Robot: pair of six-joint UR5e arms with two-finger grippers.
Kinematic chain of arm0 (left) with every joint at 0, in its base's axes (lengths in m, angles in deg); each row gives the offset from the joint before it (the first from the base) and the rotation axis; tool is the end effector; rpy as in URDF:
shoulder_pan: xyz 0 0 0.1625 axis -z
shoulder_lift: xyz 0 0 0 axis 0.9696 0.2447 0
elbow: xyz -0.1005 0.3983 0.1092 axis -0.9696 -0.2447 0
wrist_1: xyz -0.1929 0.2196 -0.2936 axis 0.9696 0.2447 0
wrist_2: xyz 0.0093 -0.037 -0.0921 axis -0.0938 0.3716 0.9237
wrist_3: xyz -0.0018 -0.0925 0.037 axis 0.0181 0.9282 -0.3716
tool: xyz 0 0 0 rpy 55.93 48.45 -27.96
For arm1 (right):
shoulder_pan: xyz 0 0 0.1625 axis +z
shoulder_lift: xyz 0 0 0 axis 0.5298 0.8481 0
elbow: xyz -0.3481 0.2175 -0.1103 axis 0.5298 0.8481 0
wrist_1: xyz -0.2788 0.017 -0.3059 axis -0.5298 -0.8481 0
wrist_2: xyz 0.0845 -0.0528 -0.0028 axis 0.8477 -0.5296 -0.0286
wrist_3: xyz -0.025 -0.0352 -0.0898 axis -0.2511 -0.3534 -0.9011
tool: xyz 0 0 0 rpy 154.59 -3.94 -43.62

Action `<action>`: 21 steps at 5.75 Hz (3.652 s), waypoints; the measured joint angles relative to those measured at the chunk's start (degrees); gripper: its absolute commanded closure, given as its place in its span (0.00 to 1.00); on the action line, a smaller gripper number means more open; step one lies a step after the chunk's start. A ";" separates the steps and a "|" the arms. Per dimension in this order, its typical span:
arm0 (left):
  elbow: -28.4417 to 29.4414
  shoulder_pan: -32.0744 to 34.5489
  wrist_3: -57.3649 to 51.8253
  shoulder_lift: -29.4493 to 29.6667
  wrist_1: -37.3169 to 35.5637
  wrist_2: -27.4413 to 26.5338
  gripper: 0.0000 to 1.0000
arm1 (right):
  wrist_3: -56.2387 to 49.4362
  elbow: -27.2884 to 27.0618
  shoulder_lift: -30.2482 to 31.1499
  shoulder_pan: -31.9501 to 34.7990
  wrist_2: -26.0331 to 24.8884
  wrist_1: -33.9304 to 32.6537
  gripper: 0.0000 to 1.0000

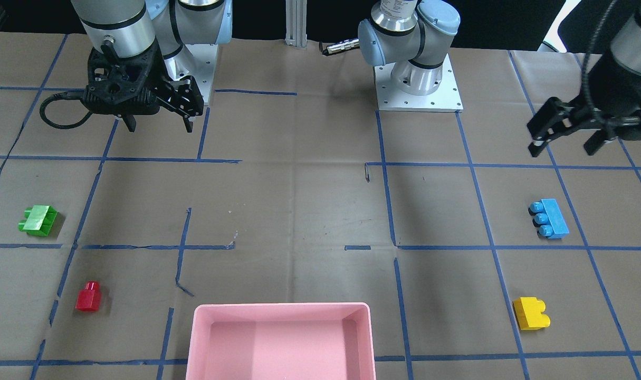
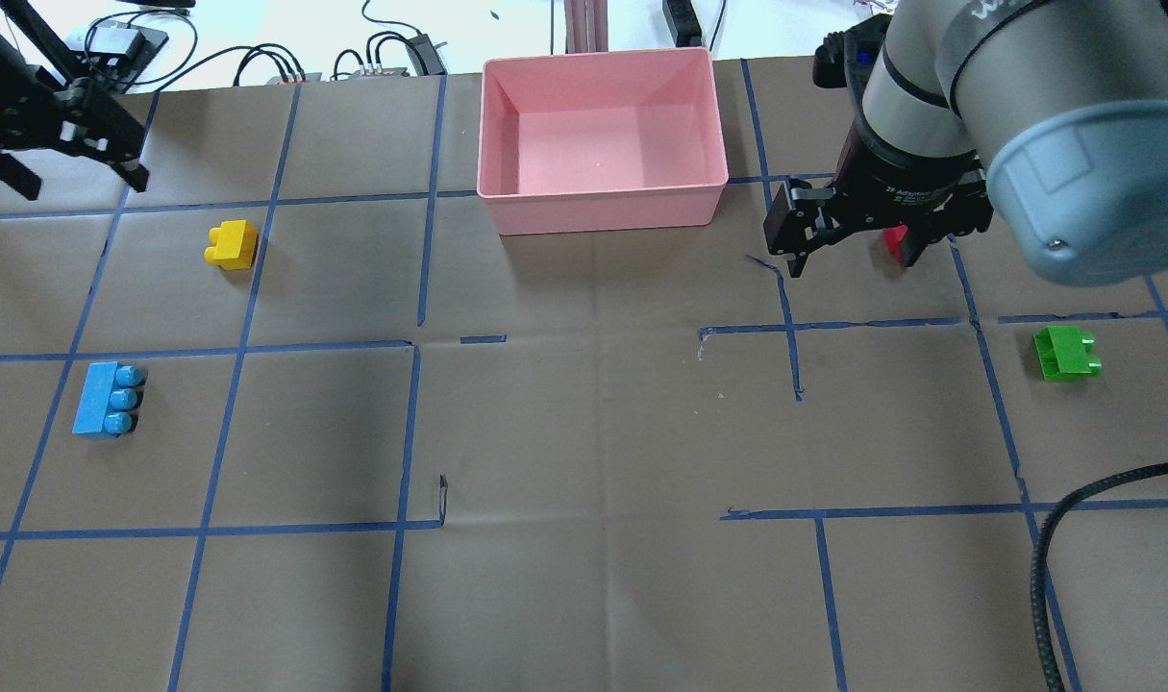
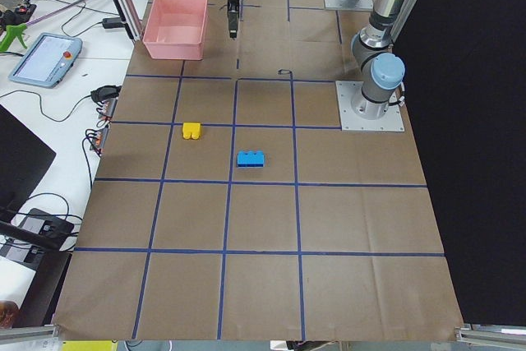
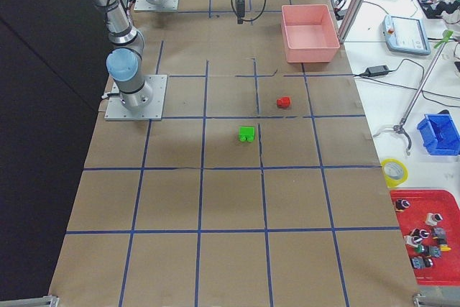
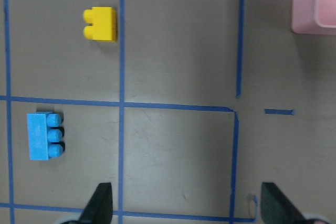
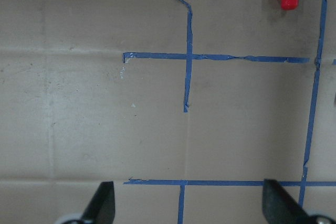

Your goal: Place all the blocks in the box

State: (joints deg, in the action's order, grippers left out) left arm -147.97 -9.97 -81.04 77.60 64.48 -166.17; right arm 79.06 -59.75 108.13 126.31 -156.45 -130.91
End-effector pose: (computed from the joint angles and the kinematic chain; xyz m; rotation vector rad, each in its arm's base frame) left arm 0.0891 -0.5235 0.5116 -0.0712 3.1181 -0.0588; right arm 0.1647 -0.4590 0.4692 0.0638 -3.1052 0.0283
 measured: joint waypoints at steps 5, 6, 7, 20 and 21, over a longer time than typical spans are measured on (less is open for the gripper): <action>-11.31 -16.44 -16.66 4.79 -15.71 -0.16 0.00 | -9.01 0.00 0.13 -3.34 -0.45 -0.96 0.00; -12.81 -16.56 -15.97 7.63 -18.77 -0.18 0.00 | -13.07 -0.10 0.29 -7.22 -0.38 -0.72 0.00; -13.34 -16.52 -14.38 11.16 -21.28 -0.07 0.00 | -18.74 -0.16 0.33 -11.95 -0.16 -0.74 0.00; -27.83 -17.25 -14.10 20.71 -48.22 0.02 0.41 | -35.47 -13.00 -19.26 -39.17 0.06 -29.21 0.01; -27.80 -17.29 -14.20 20.71 -48.22 0.10 0.49 | -35.73 -13.29 -20.88 -39.69 -0.05 -30.89 0.01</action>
State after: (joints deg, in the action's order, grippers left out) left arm -175.77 -27.27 -95.24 98.32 16.26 -166.07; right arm 43.33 -73.04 87.24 86.61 -156.50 -161.80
